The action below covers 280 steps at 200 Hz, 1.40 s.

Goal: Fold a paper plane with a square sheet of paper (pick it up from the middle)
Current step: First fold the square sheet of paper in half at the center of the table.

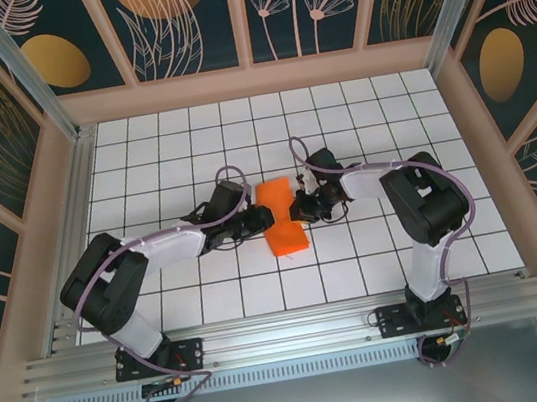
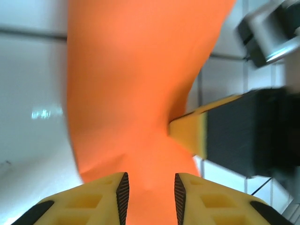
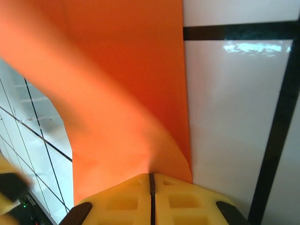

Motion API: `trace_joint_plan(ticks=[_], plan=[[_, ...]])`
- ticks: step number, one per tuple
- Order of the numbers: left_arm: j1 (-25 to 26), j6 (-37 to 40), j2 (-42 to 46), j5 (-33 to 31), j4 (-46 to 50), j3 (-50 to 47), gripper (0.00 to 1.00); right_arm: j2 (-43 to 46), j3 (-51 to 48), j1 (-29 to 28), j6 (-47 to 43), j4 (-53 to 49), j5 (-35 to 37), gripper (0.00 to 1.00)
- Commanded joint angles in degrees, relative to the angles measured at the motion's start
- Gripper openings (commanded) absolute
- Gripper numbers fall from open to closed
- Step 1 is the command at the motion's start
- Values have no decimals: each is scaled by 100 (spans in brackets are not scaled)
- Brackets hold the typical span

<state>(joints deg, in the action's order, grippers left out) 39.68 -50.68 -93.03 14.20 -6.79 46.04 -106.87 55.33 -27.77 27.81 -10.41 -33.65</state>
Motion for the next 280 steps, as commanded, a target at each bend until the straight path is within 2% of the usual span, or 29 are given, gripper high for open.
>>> trace_joint_plan(ticks=[1, 28, 58, 104, 116, 136, 158, 166, 200, 216, 280], plan=[[-46, -20, 424, -549, -557, -43, 34, -372, -340, -67, 5, -332, 957, 9], [-125, -86, 98, -137, -1086, -117, 32, -386, -340, -62, 14, -314, 948, 9], [-255, 51, -478, 126, -1161, 39, 28, -412, -339, -69, -21, -351, 948, 8], [-561, 198, -1199, 623, -1313, 322, 28, -566, -338, -53, -151, -500, 991, 8], [-588, 170, -1377, 500, -1141, 449, 28, -611, -324, -60, -179, -538, 1020, 8], [-667, 25, -1584, -146, -387, 745, 26, -668, -312, -53, -223, -623, 1095, 8], [-691, -252, -1600, -661, -115, 858, 25, -724, -306, -45, -265, -707, 1196, 7], [-694, -263, -1588, -601, -175, 913, 27, -721, -307, -38, -276, -732, 1227, 7], [-690, -177, -1444, 482, -1088, 1115, 33, -746, -296, -32, -311, -769, 1269, 7], [-692, -188, -1514, 775, -1264, 1286, 34, -761, -292, -32, -327, -778, 1282, 7], [-716, -40, -2275, 396, -861, 1689, 33, -819, -322, -28, -320, -733, 1299, 7]])
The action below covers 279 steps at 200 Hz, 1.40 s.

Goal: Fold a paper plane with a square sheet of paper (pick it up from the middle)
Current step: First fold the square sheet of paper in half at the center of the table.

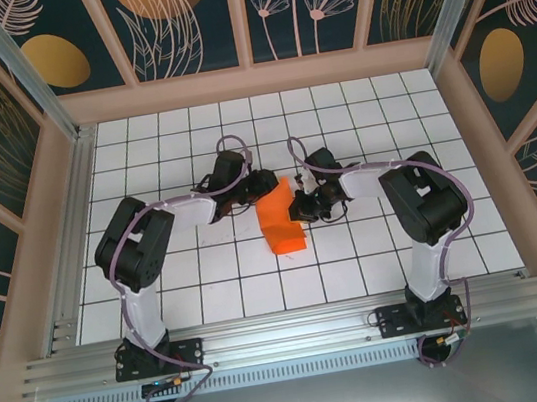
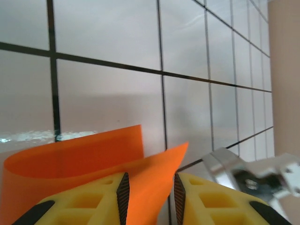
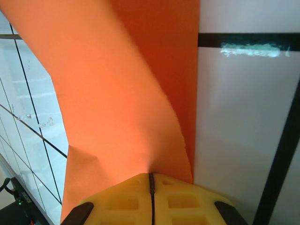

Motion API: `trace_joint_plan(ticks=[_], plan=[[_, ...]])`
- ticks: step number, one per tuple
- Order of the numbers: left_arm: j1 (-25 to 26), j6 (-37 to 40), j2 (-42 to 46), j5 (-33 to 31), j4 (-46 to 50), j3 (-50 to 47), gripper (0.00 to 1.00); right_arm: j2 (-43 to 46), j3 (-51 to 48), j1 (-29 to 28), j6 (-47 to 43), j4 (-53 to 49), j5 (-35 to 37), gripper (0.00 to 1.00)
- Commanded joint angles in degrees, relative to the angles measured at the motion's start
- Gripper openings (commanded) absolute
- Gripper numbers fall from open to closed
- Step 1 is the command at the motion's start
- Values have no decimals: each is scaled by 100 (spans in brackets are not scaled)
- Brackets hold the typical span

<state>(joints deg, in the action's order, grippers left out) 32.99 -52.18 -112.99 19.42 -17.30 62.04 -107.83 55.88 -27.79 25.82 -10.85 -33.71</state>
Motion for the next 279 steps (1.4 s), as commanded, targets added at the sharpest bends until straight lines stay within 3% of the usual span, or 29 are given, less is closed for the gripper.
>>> trace_joint_plan(ticks=[1, 122, 142, 172, 203, 234, 279], plan=[[-47, 120, -282, -138, 196, 89, 33, -726, -381, -30, -121, -694, 1306, 7], [-616, 927, -576, -637, -257, -318, 32, -727, -552, 34, -113, -611, 1306, 7], [-778, 1097, -402, -491, -515, -408, 33, -731, -544, 35, -104, -603, 1310, 6], [-1083, 1162, -143, 255, -1132, -501, 36, -768, -495, 37, -91, -605, 1297, 6], [-1111, 1113, 55, 721, -1229, -571, 37, -775, -405, 36, -86, -633, 1284, 6], [-1014, 671, 417, 1071, -1836, -1233, 35, -786, -346, 30, -70, -646, 1271, 6], [-533, 569, 497, 1233, -1793, -1396, 33, -845, -241, 45, -86, -673, 1277, 6]])
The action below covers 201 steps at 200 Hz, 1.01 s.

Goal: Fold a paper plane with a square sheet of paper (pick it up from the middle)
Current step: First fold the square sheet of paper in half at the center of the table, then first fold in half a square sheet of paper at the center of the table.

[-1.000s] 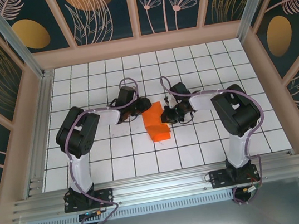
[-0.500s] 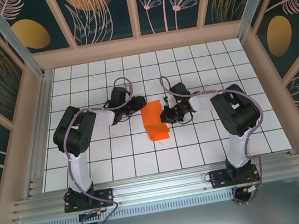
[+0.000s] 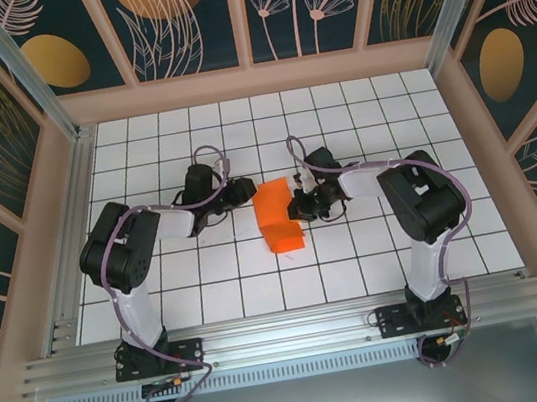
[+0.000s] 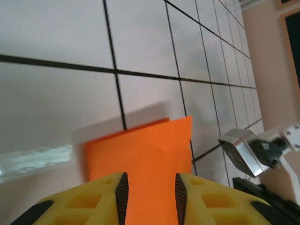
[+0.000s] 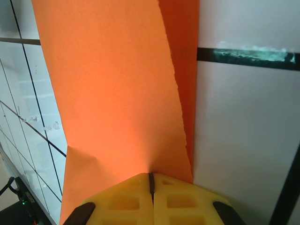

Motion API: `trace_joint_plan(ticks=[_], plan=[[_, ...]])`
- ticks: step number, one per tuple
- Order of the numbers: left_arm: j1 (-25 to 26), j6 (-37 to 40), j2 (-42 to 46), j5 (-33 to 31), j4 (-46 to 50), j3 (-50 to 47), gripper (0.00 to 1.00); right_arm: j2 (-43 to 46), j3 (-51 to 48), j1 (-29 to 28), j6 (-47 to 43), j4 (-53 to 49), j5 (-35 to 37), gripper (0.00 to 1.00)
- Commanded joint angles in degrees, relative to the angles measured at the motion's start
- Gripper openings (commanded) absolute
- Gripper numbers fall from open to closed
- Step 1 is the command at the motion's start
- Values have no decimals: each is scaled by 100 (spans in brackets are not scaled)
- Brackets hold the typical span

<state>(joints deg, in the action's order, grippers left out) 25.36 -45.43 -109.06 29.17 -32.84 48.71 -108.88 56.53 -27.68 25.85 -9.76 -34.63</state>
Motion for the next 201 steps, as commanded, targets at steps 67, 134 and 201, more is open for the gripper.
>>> trace_joint_plan(ticks=[67, 134, 201], plan=[[274, 146, -632, -320, 890, 564, 29, -824, 302, 243, -980, -632, 795, 7], [232, 0, -859, -514, 1228, 523, 26, 184, 617, 313, -1086, -509, 231, 12], [232, 14, -322, -30, 1109, 417, 30, 558, 978, -209, -434, -629, 392, 14]])
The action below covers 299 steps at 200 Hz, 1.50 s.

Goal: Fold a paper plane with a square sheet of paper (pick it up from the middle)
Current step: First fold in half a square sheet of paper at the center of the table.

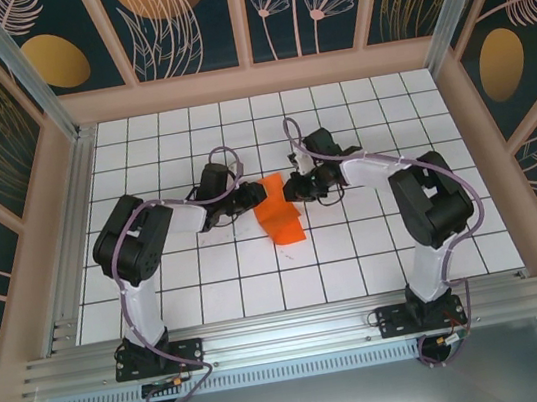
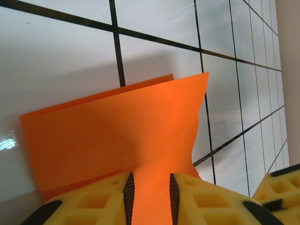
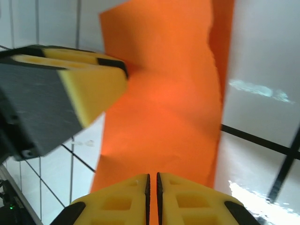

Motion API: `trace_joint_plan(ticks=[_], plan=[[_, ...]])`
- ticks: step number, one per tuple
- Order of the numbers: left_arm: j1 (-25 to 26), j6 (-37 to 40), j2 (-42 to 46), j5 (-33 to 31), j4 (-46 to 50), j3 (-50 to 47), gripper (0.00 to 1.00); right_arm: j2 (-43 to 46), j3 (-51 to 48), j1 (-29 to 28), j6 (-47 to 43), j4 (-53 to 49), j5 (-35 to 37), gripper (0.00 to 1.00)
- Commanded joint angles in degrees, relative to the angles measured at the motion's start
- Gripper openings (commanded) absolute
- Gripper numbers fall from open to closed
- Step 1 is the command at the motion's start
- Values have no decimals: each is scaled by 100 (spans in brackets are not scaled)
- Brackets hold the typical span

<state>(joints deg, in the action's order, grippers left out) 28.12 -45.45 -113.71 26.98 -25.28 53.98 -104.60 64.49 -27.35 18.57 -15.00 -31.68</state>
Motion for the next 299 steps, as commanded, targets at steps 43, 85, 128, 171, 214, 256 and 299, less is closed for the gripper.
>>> trace_joint_plan(ticks=[43, 85, 128, 171, 214, 256, 299], plan=[[-52, -109, 85, 78, 480, -13, 27, -198, 316, -704, 497, -170, -113, 12], [-61, -441, -65, -97, 382, -124, 19, -445, 128, -1012, 671, 64, -252, 9], [-74, -502, -99, -147, 324, -234, 18, -783, 55, -1210, 675, 109, -430, 10], [-133, -589, -118, -184, 217, -369, 18, -771, -379, -1236, 677, 139, -638, 13], [-193, -604, -133, -170, 168, -398, 18, -287, -866, -1256, 466, -84, -744, 13], [-195, -741, -207, -118, 76, -450, 18, 43, -656, -1201, 1113, 808, -473, 14], [-192, -933, -296, -139, 54, -451, 17, -508, -209, -1364, 1532, 1186, -190, 14]])
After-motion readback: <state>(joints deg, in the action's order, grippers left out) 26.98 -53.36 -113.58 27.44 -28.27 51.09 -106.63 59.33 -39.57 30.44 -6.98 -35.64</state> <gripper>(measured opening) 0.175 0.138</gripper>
